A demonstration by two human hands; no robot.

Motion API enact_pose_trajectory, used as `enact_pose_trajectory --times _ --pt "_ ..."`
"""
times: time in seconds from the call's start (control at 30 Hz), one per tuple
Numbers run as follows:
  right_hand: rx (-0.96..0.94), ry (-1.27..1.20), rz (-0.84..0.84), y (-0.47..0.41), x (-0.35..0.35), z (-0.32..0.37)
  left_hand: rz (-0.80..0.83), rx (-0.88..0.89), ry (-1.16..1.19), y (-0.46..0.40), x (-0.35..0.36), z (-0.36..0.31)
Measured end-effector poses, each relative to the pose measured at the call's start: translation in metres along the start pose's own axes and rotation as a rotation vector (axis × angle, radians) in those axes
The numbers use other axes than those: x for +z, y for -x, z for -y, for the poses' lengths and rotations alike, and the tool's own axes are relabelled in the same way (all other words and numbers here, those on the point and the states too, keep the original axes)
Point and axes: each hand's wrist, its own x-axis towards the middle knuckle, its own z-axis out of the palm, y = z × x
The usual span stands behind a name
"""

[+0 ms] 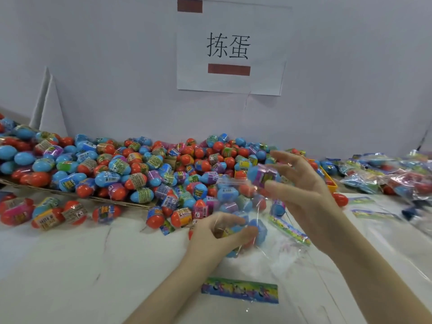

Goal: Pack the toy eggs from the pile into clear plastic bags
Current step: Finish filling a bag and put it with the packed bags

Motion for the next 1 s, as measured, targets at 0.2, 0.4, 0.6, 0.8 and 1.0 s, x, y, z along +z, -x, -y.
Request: enact_pose_trajectory --times 0.2,0.4,0.6,0.8,1.0 --pt "-0.151 0.162 -0.038 0.019 -0.004 0.001 0.040 0.043 -0.038 0.010 0.005 -0.011" --pt "-0.244 0.480 -0.021 0.027 -0.006 -0.003 0.048 0.158 -0.068 0.015 0.009 -0.017" --pt "-0.291 0.061 -0.093 0.029 -0.008 0.004 0.059 0.129 -0.054 0.016 0.007 -0.018" --pt "-0.237 -0.038 -0.166 0.031 -0.016 0.004 0.098 0.095 -0.107 0.017 0.008 -0.017" --pt "-0.327 0.234 -0.176 0.036 -0.007 0.009 0.071 0.111 -0.174 0.019 0.009 -0.020"
